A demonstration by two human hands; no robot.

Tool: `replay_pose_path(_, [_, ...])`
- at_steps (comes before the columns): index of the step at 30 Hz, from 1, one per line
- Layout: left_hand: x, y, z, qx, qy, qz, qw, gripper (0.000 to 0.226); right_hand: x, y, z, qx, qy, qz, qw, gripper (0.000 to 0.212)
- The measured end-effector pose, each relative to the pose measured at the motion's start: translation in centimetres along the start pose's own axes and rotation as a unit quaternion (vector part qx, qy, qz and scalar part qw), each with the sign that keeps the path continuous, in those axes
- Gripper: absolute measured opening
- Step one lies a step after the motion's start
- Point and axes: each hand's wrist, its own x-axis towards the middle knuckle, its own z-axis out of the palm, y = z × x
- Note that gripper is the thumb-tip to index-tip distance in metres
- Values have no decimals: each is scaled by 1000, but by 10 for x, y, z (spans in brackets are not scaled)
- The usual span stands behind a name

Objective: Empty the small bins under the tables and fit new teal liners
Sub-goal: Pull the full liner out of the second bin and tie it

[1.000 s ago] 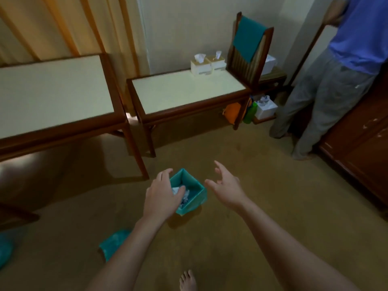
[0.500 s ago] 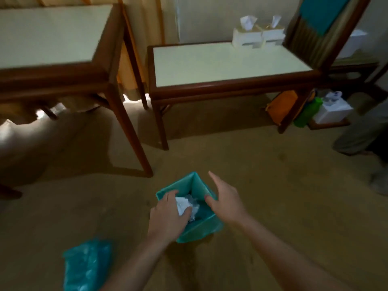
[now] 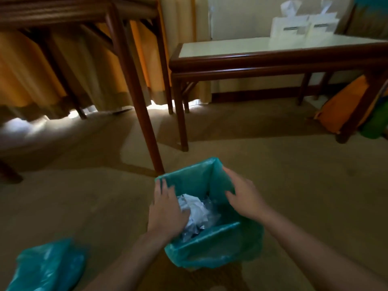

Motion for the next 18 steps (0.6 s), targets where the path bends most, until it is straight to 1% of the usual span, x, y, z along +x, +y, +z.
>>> replay_pose_path(2, [-13,5,4,-26,18,-12,999,89,-3,2,4,22,16,30,999,82])
replay_pose_path(4, [-24,9,6,-117,48,-35,991,82,-8,4,4,15,17,59,998,83])
replay_pose_path(6, [-22,3,9,-227,74,-62,969,81,-12,4,3,-14,-11,87,996,83])
replay_pose_path(8, [-10,-5,14,-289,76,-85,951,76,-12,7,3,-38,-20,111,993,80])
replay_pose_path(9, [-4,-6,15,-306,72,-98,944,71,-14,7,1,-50,-18,116,992,76])
replay_pose_path(11, [6,-3,12,-311,48,-134,939,59,-19,6,-5,-68,-7,115,991,59])
replay_pose_path(13, [9,3,6,-315,29,-144,937,57,-30,3,-12,-86,9,111,990,44])
replay_pose_path(16, [7,7,5,-332,20,-132,934,57,-51,2,-21,-103,34,102,989,46])
replay_pose_path(17, [9,7,5,-334,15,-129,934,58,-57,1,-23,-103,45,100,989,45])
replay_pose_path(18, [10,7,4,-334,7,-128,934,59,-62,1,-24,-102,56,95,989,40])
